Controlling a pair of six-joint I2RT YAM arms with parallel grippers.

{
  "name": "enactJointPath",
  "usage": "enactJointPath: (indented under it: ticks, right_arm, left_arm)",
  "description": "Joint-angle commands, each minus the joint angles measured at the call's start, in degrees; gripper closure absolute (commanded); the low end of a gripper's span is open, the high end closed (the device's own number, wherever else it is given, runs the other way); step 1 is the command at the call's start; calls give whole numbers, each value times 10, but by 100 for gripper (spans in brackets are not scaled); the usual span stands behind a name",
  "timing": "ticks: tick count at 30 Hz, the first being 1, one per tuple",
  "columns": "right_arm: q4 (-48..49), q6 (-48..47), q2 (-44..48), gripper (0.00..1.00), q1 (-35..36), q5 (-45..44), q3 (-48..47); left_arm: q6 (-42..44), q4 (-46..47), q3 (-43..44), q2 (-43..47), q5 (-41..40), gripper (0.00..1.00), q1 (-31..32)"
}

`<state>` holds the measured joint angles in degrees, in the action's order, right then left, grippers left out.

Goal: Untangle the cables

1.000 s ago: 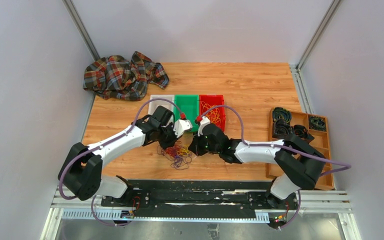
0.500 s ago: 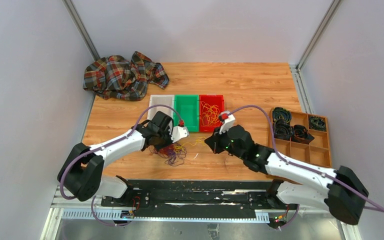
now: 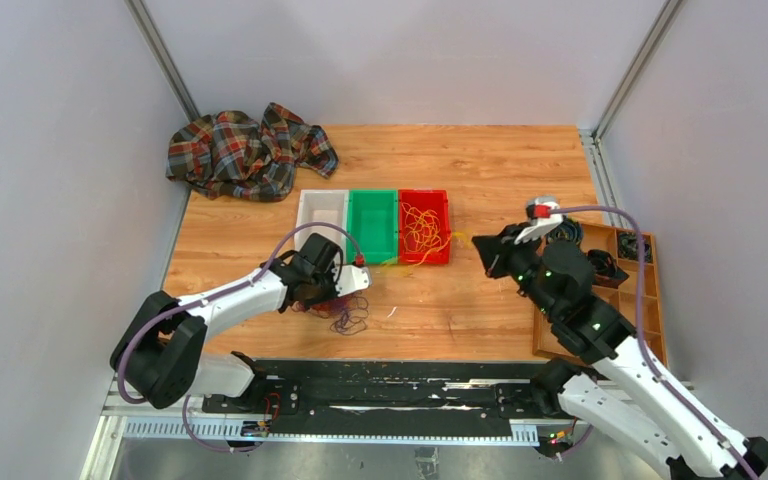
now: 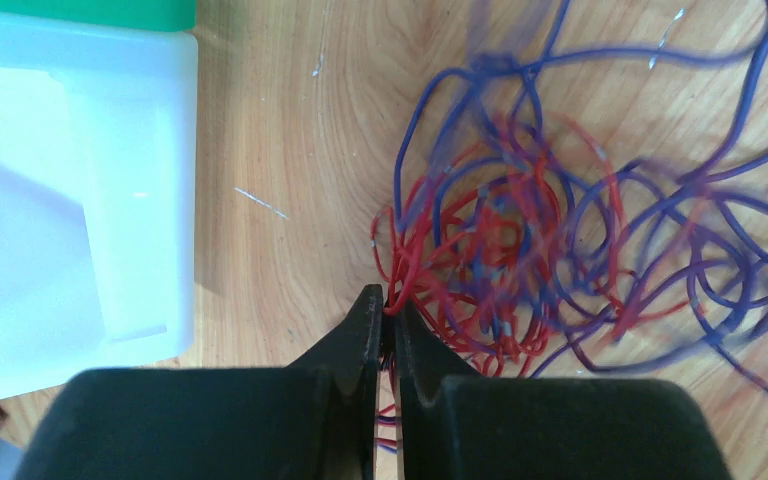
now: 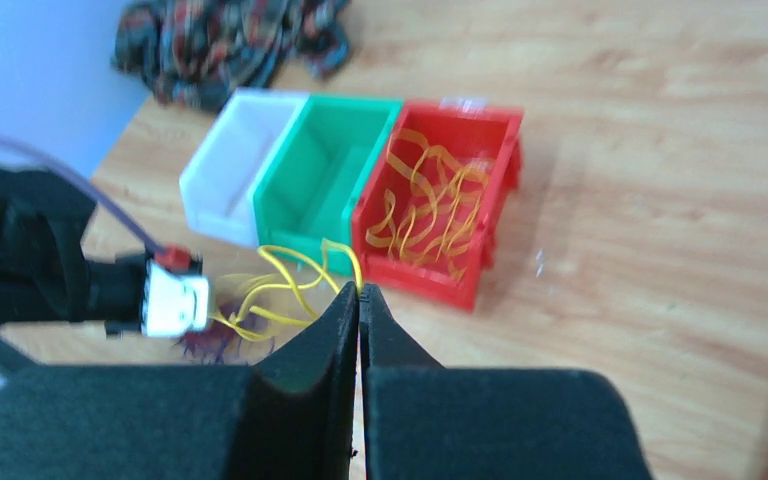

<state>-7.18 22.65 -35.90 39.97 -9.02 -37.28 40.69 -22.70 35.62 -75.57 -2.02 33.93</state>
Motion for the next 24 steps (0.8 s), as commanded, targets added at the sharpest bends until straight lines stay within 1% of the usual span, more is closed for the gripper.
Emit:
enactJointPath:
  ticks: [1, 5, 9, 13, 19, 24]
  right_arm:
    - [-48, -58, 19, 99, -45, -27, -99]
    - [-64, -101, 10, 99, -57, -59, -169]
    - [-69, -117, -3, 99, -58, -64, -202]
    - [-67, -112, -26, 99, -58, -46, -211]
    - [-45, -103, -57, 99, -59, -16, -211]
    - [-33, -95, -94, 99, -59, 16, -210]
  left_arm:
    - [27, 3, -18, 10, -20, 99, 0]
    - [51, 17, -37, 13, -42, 99, 0]
    - [59, 30, -51, 14, -55, 99, 0]
    - [37, 7, -35, 29, -25, 99, 0]
    - [10, -53, 18, 58, 33, 99, 0]
    - [-11, -85, 45, 70, 66, 99, 0]
